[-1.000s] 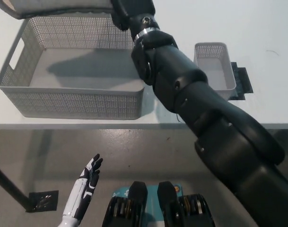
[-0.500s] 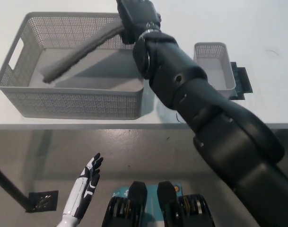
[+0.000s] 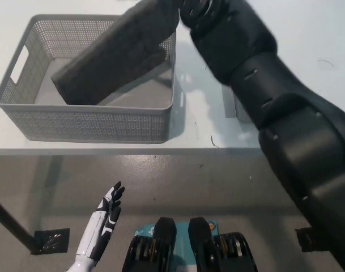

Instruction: Usethe right hand to pick up a oven gloves on top of a leveled container and place it into another larger container on the left side

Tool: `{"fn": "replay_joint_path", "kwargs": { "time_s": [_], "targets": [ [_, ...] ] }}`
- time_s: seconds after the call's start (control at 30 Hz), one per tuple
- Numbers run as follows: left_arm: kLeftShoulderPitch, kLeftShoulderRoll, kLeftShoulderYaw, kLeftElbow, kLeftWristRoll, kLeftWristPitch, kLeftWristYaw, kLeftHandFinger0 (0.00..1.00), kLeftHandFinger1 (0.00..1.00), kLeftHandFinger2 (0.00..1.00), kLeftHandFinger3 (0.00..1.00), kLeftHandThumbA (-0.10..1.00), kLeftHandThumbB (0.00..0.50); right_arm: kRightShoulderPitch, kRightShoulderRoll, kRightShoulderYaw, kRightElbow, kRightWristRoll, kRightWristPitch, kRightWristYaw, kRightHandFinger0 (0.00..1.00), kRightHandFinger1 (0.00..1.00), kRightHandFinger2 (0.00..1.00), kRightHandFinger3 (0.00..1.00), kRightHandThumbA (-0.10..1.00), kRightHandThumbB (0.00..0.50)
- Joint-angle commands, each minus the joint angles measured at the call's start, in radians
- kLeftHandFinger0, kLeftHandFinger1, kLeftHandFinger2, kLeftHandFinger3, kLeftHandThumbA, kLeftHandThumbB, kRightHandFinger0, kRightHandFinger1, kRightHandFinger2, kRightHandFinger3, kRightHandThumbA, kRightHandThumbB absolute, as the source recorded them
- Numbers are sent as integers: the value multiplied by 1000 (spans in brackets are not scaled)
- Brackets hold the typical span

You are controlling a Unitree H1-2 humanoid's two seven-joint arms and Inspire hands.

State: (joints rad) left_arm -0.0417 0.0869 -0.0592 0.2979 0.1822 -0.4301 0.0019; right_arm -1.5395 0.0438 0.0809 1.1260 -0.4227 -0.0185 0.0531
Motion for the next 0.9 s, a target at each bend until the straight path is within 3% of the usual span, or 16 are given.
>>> {"fn": "replay_joint_path", "kwargs": {
  "time_s": [0.0, 0.07, 0.1, 0.13, 0.23, 0.37, 0.43, 0.53, 0.6, 0.77, 0.8, 0.87],
  "targets": [
    [-31, 21, -7, -24, 24, -21, 3, 1000, 1000, 1000, 1000, 1000, 149, -127, -83, -190, -460, 474, 126, 381, 1000, 1000, 1000, 1000, 957, 478],
    [-28, 18, -7, -24, 22, -18, 2, 1000, 1000, 1000, 1000, 1000, 152, -132, -94, -246, -576, 588, 241, 428, 1000, 1000, 1000, 1000, 858, 445],
    [-27, 17, -7, -26, 18, -17, 1, 1000, 1000, 1000, 1000, 1000, 155, -130, -110, -254, -624, 605, 253, 432, 1000, 1000, 1000, 1000, 908, 478],
    [-21, 13, -9, -26, 18, -16, 1, 1000, 1000, 1000, 1000, 1000, 156, -123, -118, -256, -658, 600, 251, 421, 1000, 1000, 1000, 1000, 997, 485],
    [-17, 14, -13, -22, 30, -26, 5, 1000, 1000, 1000, 1000, 1000, 138, -80, -153, -281, -806, 591, 174, 335, 1000, 1000, 1000, 1000, 1000, 469],
    [-23, 17, -11, -22, 20, -16, -3, 1000, 1000, 1000, 1000, 1000, 140, 9, -226, -330, -1056, 568, 180, 252, 1000, 1000, 1000, 1000, 1000, 470],
    [-25, 23, -9, -23, 17, -13, -6, 1000, 1000, 1000, 1000, 1000, 146, 59, -260, -345, -1142, 556, 164, 233, 1000, 1000, 1000, 1000, 1000, 433],
    [-24, 22, -7, -20, 16, -14, -5, 1000, 1000, 1000, 1000, 1000, 142, 191, -325, -379, -1323, 532, 187, 220, 1000, 1000, 1000, 1000, 1000, 404],
    [-21, 22, -6, -15, 12, -18, -4, 1000, 1000, 1000, 1000, 1000, 134, 309, -352, -396, -1413, 538, 161, 224, 1000, 1000, 1000, 1000, 1000, 340],
    [-26, 12, -7, -1, 16, -30, 6, 1000, 1000, 1000, 1000, 1000, 123, 619, -356, -419, -1623, 545, 136, 209, 1000, 1000, 1000, 1000, 1000, 360],
    [-26, 12, -6, 1, 16, -30, 5, 1000, 1000, 1000, 1000, 1000, 123, 663, -352, -422, -1648, 551, 137, 204, 1000, 1000, 1000, 1000, 1000, 383],
    [-27, 12, -6, 6, 13, -34, 5, 1000, 1000, 1000, 1000, 1000, 126, 822, -342, -424, -1727, 587, 115, 202, 1000, 1000, 1000, 1000, 1000, 376]
  ]
}}
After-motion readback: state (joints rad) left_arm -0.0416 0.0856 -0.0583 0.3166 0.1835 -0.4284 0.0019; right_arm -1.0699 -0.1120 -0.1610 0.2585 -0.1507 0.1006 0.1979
